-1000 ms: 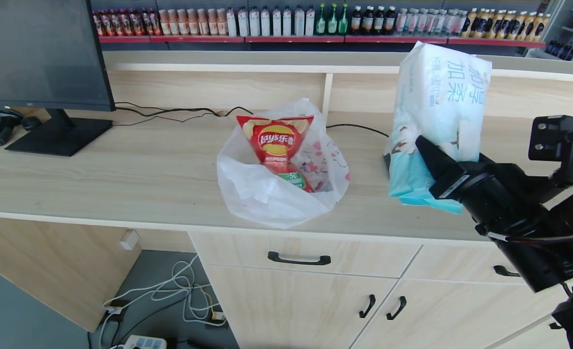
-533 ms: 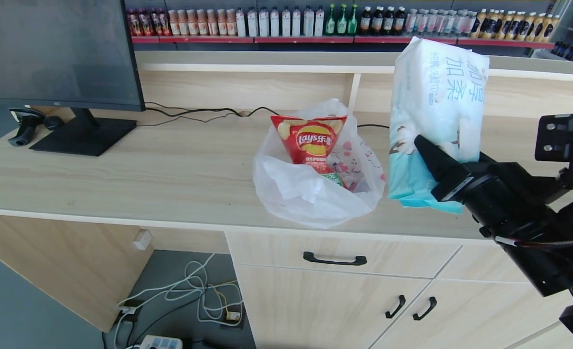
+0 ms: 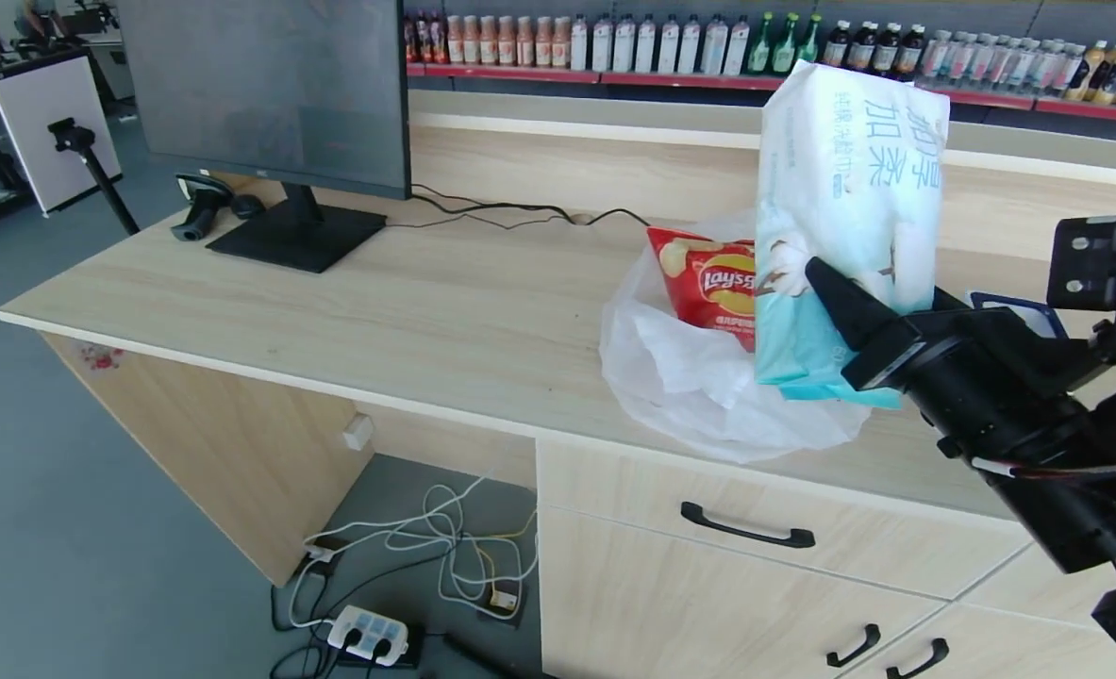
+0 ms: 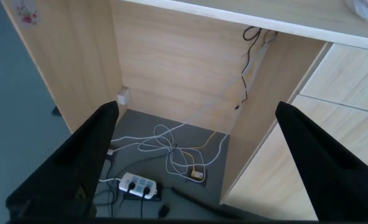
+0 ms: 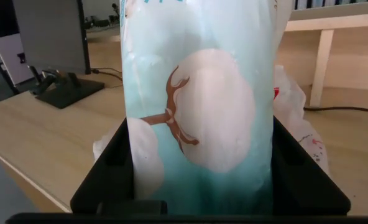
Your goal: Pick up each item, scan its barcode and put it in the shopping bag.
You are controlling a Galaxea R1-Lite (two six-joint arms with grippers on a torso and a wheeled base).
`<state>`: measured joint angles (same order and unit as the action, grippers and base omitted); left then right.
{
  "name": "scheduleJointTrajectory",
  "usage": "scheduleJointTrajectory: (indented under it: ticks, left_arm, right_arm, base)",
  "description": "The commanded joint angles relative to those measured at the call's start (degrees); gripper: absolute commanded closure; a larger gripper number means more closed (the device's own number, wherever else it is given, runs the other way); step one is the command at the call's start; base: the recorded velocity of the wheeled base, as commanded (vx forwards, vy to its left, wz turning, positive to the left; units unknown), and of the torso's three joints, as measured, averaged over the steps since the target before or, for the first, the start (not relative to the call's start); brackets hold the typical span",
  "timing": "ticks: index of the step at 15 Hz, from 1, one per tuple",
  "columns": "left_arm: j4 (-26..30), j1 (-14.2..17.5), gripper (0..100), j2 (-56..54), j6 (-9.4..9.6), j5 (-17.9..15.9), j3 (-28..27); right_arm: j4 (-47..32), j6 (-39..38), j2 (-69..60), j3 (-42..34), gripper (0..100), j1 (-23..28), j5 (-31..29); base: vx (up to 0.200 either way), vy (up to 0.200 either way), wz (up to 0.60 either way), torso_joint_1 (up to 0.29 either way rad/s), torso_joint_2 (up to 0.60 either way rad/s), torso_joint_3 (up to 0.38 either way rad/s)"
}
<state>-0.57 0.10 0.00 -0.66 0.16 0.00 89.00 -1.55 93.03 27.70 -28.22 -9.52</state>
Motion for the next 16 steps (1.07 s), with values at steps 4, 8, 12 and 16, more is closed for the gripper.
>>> scheduleJointTrajectory:
  ticks: [4,8,12,16]
  left_arm:
    - [-0.04,-0.01,0,0.00,-0.04,-0.07,0.00]
    - [-0.04,-0.01,0,0.00,-0.04,0.02,0.00]
    - [-0.04,-0.01,0,0.00,-0.04,0.02,0.00]
    - [-0.04,-0.01,0,0.00,-0.04,0.02,0.00]
  right_arm:
    - [-0.76,0.05,3.65,7.28,100,0.10,-1.29]
    - [-2.17,0.05,9.81,14.58,100,0.01,-8.06]
    - [-2.52,-0.03,15.78,19.06,100,-0.87,-9.29]
    - [-2.43,-1.53,16.05,17.04,100,-0.52,-10.61]
  base:
    - [0.000,0.000,0.00,0.000,0.00,0.000]
    - [0.000,0.000,0.00,0.000,0.00,0.000]
    - [0.000,0.000,0.00,0.000,0.00,0.000]
    - [0.000,0.000,0.00,0.000,0.00,0.000]
